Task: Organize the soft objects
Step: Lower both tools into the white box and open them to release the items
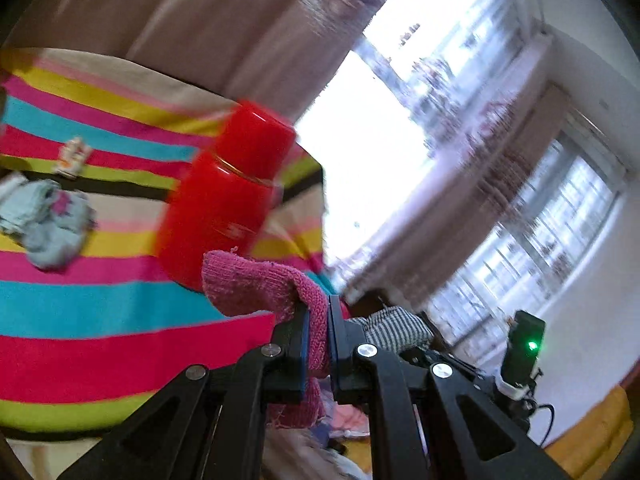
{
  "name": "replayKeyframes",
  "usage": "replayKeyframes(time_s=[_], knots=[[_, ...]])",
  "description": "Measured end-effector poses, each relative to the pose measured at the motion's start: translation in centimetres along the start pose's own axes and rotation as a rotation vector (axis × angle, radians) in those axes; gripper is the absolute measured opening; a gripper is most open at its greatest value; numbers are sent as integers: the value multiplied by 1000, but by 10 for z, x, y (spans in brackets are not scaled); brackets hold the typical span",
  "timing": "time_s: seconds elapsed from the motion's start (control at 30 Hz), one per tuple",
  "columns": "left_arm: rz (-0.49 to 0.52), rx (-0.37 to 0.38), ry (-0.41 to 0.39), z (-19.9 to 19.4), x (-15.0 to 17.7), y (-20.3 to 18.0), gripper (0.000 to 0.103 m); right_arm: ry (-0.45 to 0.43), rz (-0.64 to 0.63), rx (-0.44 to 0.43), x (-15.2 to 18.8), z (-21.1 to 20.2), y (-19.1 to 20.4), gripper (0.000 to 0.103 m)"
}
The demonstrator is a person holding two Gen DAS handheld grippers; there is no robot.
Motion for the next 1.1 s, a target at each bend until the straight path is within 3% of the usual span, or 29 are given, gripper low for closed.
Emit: replayKeyframes(time_s=[0.27, 0.53, 0.6, 0.67, 0.73, 0.8, 0.93, 1.1], knots=[[53, 112, 131, 26, 39, -61, 8, 32, 38, 109, 30, -29, -65, 12], [113, 166, 260, 50, 73, -101, 9, 96, 92, 209, 60, -42, -118, 12], [119, 163, 321, 60, 83, -103, 13, 130, 105, 235, 66, -40, -128, 17], [111, 147, 349, 65, 88, -100, 17, 150, 124, 249, 71, -39, -136, 43], [97, 144, 356, 65, 88, -95, 17, 149, 136, 246, 73, -40, -138, 62], [92, 132, 350, 63, 86, -91, 19, 148, 129, 249, 73, -40, -134, 65], [77, 117, 328, 61, 84, -85, 34, 156, 106, 235, 71, -35, -122, 65], [70, 104, 312, 58, 78, -76, 36, 163, 88, 208, 70, -31, -109, 66]])
Point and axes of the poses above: each gripper's, at about its wrist camera, not at the fingertips, and z roughly the way its jaws point, y to its left, x to its underside, the point moved 6 cm from there along z, roughly the way its jaws point, and after that the axes turned 2 degrees about -y, right-handed, at the moved point
